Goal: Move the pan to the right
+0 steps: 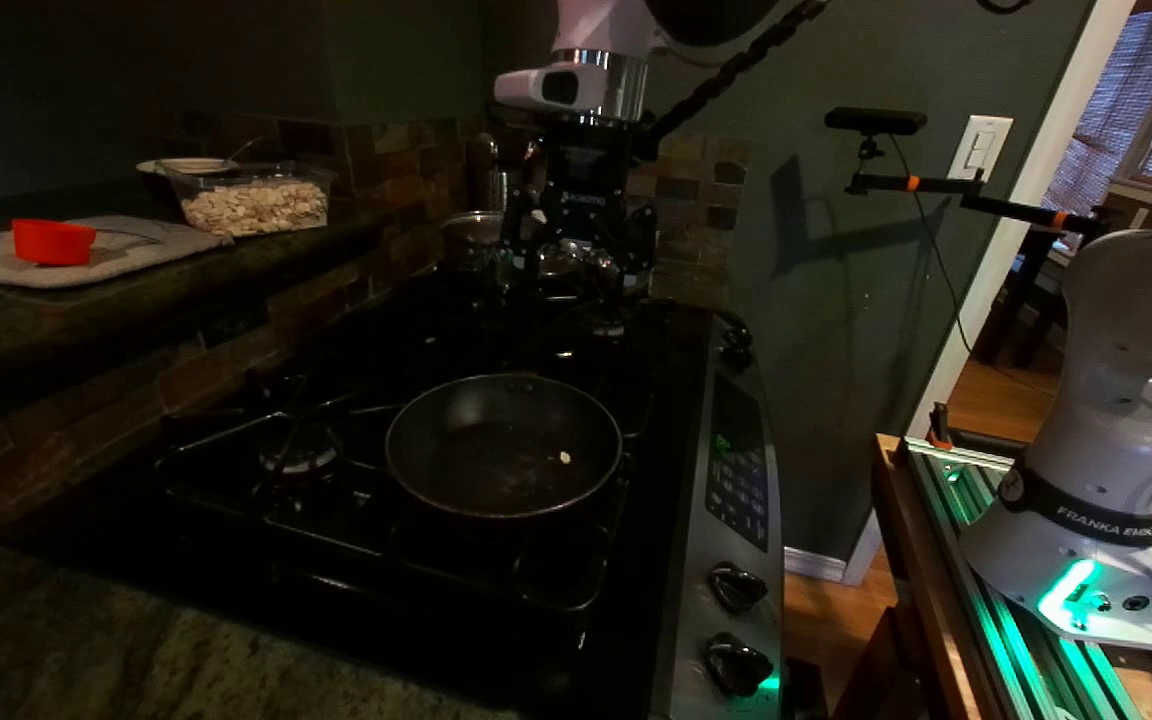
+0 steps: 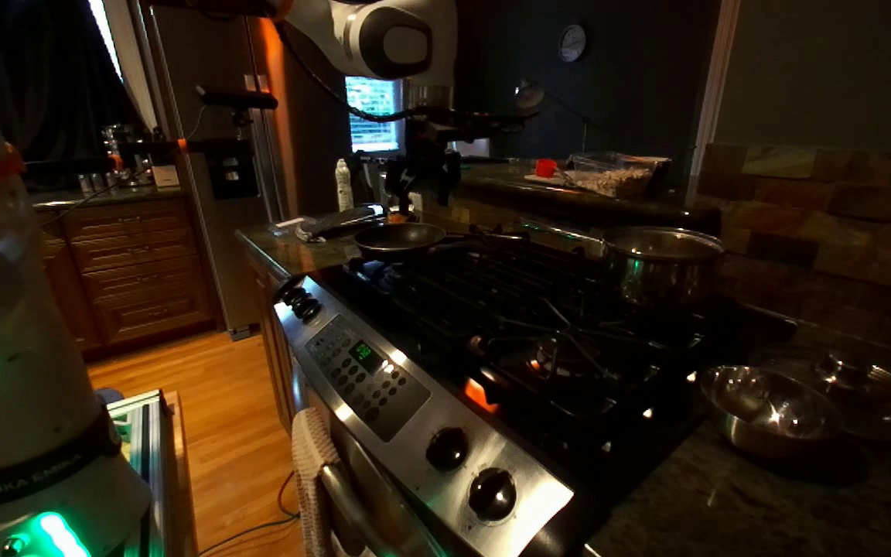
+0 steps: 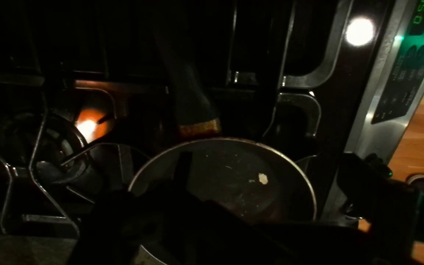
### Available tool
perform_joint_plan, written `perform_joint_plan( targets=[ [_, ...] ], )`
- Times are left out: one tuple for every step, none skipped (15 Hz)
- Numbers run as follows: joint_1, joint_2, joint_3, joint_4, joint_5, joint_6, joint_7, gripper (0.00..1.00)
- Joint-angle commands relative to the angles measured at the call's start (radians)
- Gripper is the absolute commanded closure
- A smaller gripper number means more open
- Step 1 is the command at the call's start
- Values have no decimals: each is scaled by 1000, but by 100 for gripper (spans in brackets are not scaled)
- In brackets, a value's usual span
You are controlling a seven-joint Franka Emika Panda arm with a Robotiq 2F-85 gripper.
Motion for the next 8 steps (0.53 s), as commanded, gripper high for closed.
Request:
perform_joint_plan(
  targets=[
    [-13,67,18,9,12,114,-19,0],
    [-15,83,21,12,8,136,-17,0],
    [-16,98,25,15,9,147,-27,0],
    [-19,110,29,17,10,158,-35,0],
    [-22,124,33,18,9,157,-45,0],
    [-25,134,37,20,6,154,-52,0],
    [-27,143,39,21,7,149,-60,0],
    [-31,151,41,24,5,142,-69,0]
  ],
)
